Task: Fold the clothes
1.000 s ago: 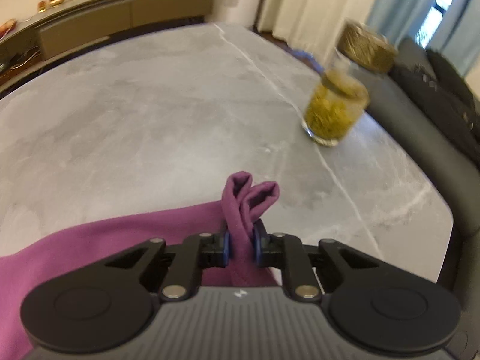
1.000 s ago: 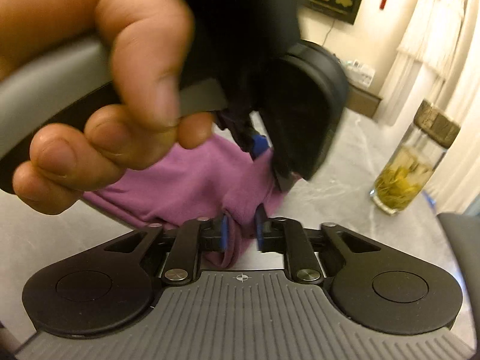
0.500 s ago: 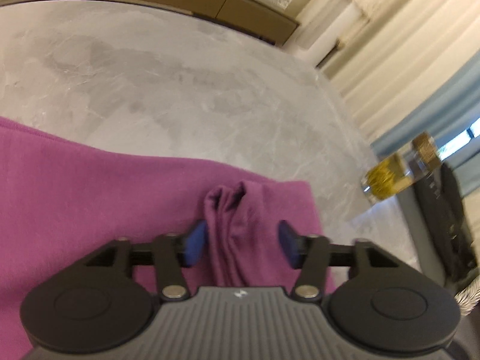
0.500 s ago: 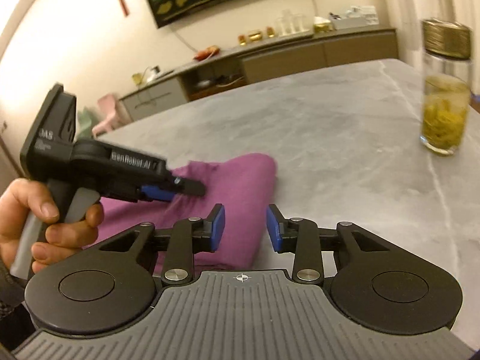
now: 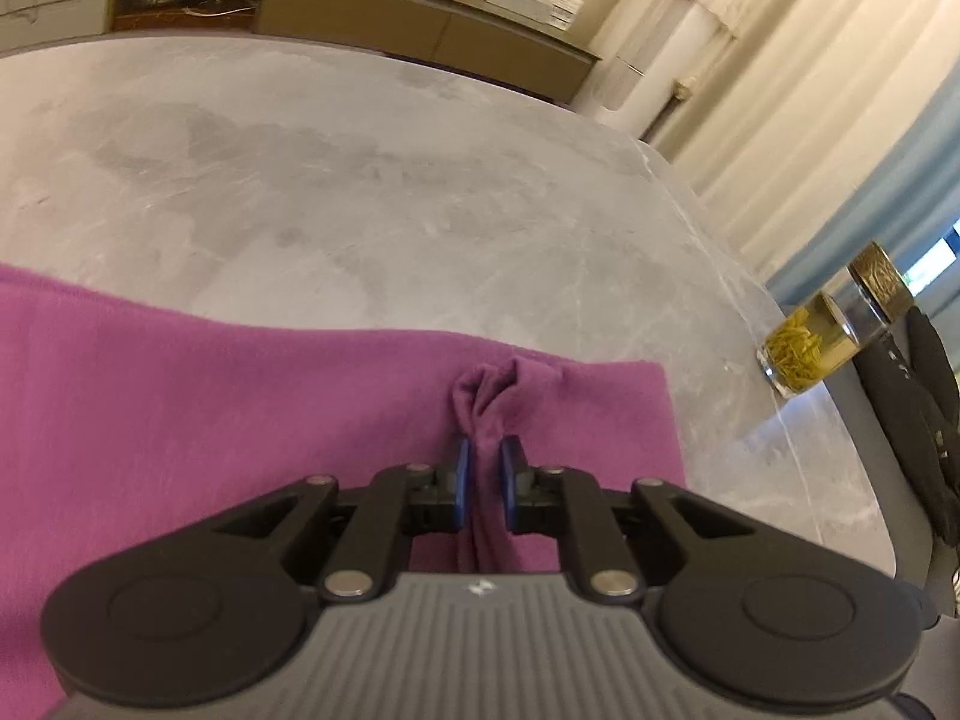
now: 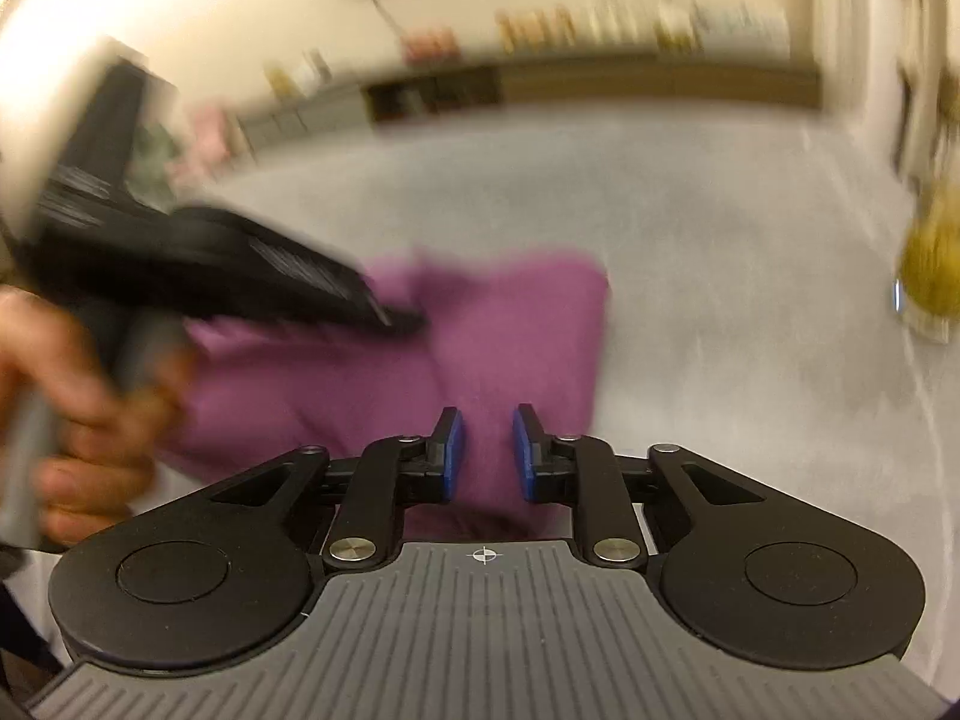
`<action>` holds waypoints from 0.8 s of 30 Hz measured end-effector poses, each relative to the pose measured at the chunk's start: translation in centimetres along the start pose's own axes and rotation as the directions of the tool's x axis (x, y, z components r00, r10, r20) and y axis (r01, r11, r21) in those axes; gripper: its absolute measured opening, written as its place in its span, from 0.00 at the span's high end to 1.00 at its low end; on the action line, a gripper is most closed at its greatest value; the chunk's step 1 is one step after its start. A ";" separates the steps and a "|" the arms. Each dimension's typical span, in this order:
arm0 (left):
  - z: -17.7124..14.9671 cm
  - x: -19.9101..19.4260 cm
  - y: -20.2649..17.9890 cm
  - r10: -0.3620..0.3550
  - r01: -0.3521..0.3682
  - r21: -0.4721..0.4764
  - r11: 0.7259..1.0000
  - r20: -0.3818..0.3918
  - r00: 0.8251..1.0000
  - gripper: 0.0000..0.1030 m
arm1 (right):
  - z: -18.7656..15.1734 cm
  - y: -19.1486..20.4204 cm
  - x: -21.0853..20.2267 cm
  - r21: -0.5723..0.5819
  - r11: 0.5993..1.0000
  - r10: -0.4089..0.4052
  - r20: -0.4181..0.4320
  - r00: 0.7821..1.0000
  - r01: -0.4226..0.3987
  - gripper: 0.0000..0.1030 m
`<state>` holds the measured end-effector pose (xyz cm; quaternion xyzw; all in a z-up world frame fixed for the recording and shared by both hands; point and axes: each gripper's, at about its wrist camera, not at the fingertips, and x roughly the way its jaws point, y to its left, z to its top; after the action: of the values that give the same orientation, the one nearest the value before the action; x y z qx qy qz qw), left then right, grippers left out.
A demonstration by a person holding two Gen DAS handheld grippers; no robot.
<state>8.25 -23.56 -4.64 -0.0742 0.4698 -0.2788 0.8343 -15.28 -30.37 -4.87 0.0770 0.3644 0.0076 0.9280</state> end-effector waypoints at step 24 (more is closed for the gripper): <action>-4.1 -3.9 -1.1 0.000 0.000 -0.001 1.000 -0.020 1.000 0.73 | 1.9 0.0 1.8 0.052 0.998 -0.046 -0.002 0.999 0.046 0.72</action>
<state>2.86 -21.78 -3.60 -0.0719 0.4780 -0.2796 0.8296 -12.72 -30.45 -4.72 0.0924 0.3663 -0.0233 0.9256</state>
